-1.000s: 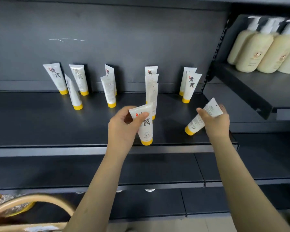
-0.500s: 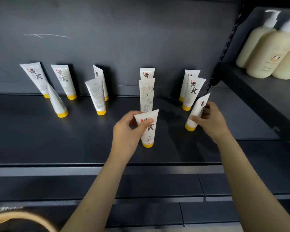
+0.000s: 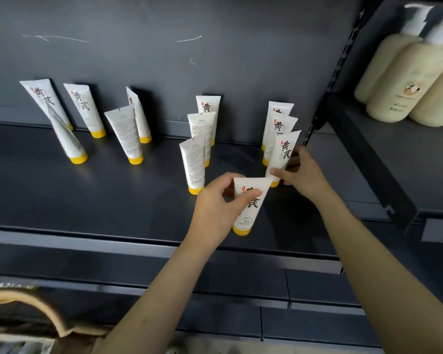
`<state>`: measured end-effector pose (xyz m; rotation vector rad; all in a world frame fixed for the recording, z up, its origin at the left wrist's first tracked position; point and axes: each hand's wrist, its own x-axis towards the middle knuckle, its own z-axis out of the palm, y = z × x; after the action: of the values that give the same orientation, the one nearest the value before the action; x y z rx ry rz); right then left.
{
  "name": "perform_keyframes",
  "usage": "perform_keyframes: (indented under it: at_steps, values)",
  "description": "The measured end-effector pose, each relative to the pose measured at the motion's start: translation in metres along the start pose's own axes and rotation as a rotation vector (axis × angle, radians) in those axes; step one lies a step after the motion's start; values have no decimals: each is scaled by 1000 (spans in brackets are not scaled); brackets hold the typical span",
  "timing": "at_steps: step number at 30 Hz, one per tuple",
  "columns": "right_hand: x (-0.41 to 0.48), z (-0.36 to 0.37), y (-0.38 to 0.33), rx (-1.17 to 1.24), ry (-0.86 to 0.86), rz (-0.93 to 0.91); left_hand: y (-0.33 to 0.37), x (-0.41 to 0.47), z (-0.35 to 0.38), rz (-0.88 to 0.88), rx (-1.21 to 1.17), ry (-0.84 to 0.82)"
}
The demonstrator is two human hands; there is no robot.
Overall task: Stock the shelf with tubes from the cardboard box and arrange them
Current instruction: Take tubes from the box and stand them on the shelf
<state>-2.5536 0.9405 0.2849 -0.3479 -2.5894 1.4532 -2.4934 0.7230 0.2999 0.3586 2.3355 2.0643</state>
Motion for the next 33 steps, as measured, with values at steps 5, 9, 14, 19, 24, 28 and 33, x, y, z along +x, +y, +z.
perform_keyframes:
  at_steps: [5,9,14,19,24,28,33]
  values:
    - [-5,-18,20,52,19,18,5,-2,26,21,32,-12]
    - [-14,-30,35,79,51,10,5,-2,41,33,47,18]
    - [-32,-44,47,43,54,6,7,-1,61,31,64,72]
    - [-62,-50,51,-26,-16,-5,8,-3,74,16,80,79]
    - [-99,-51,47,-140,-77,22,-6,-5,60,-83,204,-47]
    - [-134,-51,34,-288,-221,54,-21,-25,29,-177,374,-205]
    - [-170,-31,-7,-496,-497,-15,-30,-65,-34,-177,609,-314]
